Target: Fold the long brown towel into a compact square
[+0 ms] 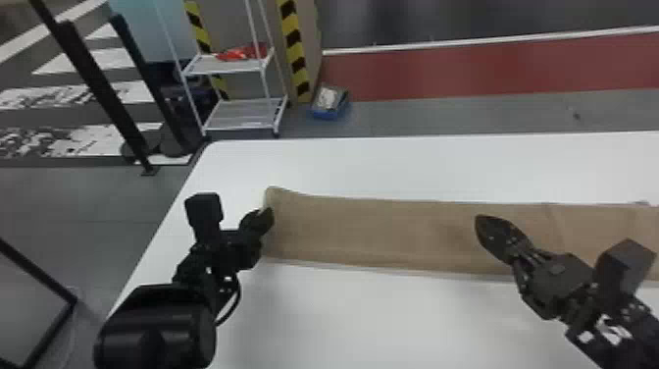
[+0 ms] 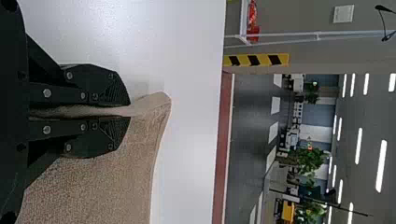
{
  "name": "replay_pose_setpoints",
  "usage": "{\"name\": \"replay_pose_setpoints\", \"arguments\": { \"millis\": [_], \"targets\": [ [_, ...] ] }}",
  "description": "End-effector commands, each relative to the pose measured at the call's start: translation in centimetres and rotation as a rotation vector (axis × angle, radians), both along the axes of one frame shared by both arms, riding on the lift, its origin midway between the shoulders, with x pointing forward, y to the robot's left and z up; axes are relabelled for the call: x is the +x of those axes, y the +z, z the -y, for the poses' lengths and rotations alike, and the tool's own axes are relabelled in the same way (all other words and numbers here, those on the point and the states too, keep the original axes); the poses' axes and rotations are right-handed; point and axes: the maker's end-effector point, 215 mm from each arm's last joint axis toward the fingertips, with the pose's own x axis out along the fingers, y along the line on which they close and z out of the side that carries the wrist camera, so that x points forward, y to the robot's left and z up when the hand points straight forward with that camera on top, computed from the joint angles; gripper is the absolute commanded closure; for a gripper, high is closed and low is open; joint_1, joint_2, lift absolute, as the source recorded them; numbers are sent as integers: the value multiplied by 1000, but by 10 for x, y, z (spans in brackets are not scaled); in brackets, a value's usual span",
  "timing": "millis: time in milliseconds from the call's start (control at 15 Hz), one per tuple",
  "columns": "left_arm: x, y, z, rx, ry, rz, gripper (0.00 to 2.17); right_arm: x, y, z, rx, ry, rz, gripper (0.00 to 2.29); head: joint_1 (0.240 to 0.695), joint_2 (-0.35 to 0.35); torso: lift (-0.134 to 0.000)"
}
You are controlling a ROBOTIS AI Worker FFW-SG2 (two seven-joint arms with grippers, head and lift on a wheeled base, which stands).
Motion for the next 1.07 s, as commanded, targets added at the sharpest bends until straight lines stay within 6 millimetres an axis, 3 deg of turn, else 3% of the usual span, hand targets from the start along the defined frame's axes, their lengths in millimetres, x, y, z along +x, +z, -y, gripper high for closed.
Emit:
{"name": "replay_pose_setpoints", "arguments": {
  "millis": [0,200,400,667,733,800,867,1000],
  "targets": [
    [0,24,9,-27,-6,48,1379,-1,1,1,3,-3,0,1956,695,199,-125],
    [-8,47,35,-69,-43,17,1379,-3,-2,2,3,-5,-3,1956,695,185,-125],
    [-22,52,91,-69,-111,-94,1379,-3,3,24,10,-45,10,1808,695,150,-125],
    [-7,86,207,2,-229,-47,1379,-5,31,112,83,-219,74,1119,695,42,-125],
    [-4,92,232,0,-244,-38,1379,-8,35,135,83,-255,87,907,695,-47,-125],
    [-1,95,256,-2,-260,-36,1379,-10,36,156,85,-289,89,488,695,-97,-125],
    [0,98,275,-6,-273,-34,1379,-14,35,173,89,-316,87,140,695,-137,-125],
    [-3,95,299,33,-295,-35,1379,-19,36,206,97,-358,82,49,695,-212,-125]
  ]
}}
